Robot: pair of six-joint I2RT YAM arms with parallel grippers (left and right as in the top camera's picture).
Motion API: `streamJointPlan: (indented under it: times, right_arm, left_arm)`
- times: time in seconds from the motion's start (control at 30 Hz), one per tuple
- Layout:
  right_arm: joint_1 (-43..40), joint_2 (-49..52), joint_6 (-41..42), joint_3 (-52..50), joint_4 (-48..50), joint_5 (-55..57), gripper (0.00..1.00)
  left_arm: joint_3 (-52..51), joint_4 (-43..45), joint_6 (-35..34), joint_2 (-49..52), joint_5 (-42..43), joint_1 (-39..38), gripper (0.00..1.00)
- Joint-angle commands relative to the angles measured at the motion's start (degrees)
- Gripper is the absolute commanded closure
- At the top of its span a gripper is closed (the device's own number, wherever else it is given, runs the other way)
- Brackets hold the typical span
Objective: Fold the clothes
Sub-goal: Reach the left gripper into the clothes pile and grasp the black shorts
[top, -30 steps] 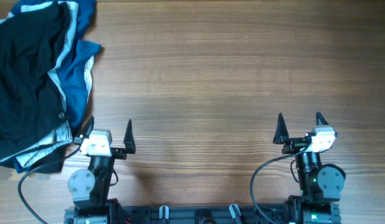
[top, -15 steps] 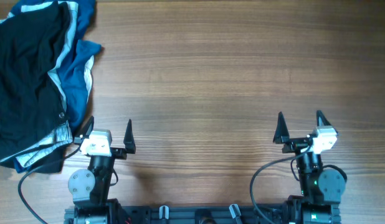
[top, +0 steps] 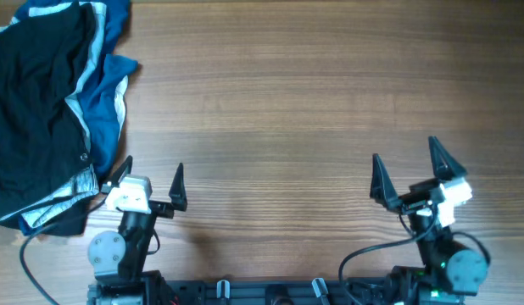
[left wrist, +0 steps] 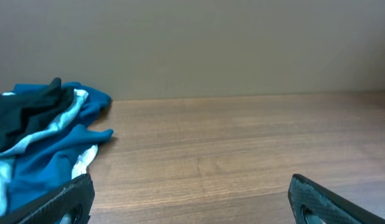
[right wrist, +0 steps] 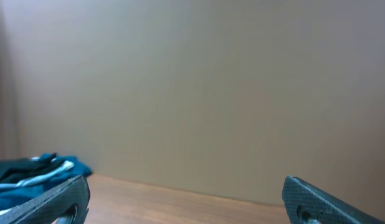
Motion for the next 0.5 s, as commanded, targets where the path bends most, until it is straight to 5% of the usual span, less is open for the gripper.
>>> streamJointPlan:
  times: [0.0, 0.27, 0.47]
  right_arm:
    - [-0.09, 11.04, -3.17, 8.85, -0.59, -6.97, 0.00]
    - [-0.09, 40.68, -3.10, 31.82, -10.64, -16.90, 0.00]
    - [-0.09, 62.47, -3.80, 53.72, -31.85, -18.64, 0.00]
  left_arm:
    - [9.60, -4.57, -1.05, 6.62, 1.03, -0.39, 0.00]
    - [28.61, -16.55, -1.07, 28.09, 1.05, -0.39, 0.00]
    - [45.92, -31.30, -1.46, 49.55, 3.08, -0.42, 0.00]
